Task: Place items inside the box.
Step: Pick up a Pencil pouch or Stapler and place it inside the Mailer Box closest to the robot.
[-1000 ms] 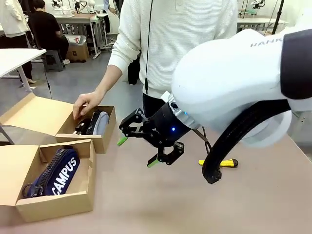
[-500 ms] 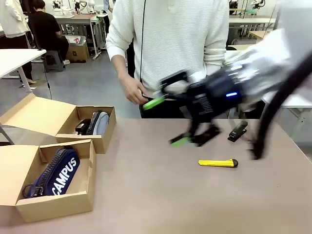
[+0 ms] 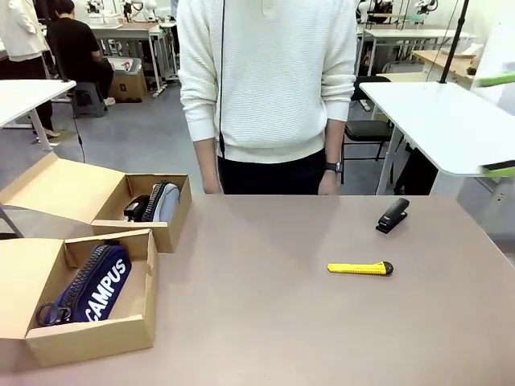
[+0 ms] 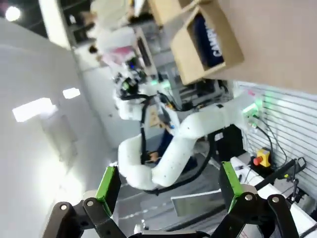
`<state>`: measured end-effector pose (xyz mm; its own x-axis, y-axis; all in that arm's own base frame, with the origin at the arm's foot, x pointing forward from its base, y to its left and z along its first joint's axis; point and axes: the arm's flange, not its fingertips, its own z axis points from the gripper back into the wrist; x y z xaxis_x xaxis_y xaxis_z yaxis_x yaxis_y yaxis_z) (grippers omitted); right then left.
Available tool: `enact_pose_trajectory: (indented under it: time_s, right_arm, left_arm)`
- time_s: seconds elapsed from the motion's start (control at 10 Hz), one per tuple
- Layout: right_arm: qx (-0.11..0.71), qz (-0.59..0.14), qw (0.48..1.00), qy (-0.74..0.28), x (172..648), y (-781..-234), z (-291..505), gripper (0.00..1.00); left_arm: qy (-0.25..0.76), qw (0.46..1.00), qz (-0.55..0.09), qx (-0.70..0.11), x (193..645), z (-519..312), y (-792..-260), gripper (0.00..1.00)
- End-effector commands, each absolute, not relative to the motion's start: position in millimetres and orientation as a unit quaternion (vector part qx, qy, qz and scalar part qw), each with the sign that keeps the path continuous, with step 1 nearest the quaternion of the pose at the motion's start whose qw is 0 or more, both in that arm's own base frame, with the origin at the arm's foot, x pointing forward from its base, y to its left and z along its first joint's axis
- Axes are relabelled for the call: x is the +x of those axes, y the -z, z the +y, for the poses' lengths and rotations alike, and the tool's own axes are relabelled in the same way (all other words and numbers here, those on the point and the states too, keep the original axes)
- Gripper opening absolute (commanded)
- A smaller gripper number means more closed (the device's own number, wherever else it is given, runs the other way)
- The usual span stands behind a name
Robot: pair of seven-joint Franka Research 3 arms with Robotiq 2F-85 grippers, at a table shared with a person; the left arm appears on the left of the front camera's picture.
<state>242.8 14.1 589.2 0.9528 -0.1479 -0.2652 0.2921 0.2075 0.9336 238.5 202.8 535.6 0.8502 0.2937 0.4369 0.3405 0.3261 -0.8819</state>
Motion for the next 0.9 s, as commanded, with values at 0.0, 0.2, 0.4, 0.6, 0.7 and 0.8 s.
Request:
enact_pose_trajectory:
  time_s: [0.0, 0.2, 0.4, 0.6, 0.7, 0.8]
  right_arm:
    - [0.665, 0.099, 0.732, 0.109, 239, -479, -35, 1.0]
    - [0.685, 0.111, 0.712, 0.104, 241, -417, -47, 1.0]
    - [0.687, 0.07, 0.712, 0.129, 232, -382, -51, 1.0]
    - [0.699, 0.099, 0.697, 0.125, 277, -449, -97, 1.0]
    - [0.699, 0.099, 0.697, 0.125, 277, -449, -97, 1.0]
    - [0.699, 0.099, 0.697, 0.125, 277, -449, -97, 1.0]
  left_arm:
    - [0.028, 0.764, -0.28, -0.58, 237, 202, -536, 1.0]
    - [0.028, 0.764, -0.28, -0.58, 237, 202, -536, 1.0]
    - [0.028, 0.764, -0.28, -0.58, 237, 202, -536, 1.0]
    - [0.028, 0.764, -0.28, -0.58, 237, 202, -536, 1.0]
    - [0.028, 0.764, -0.28, -0.58, 237, 202, -536, 1.0]
    - [0.028, 0.764, -0.28, -0.58, 237, 202, -536, 1.0]
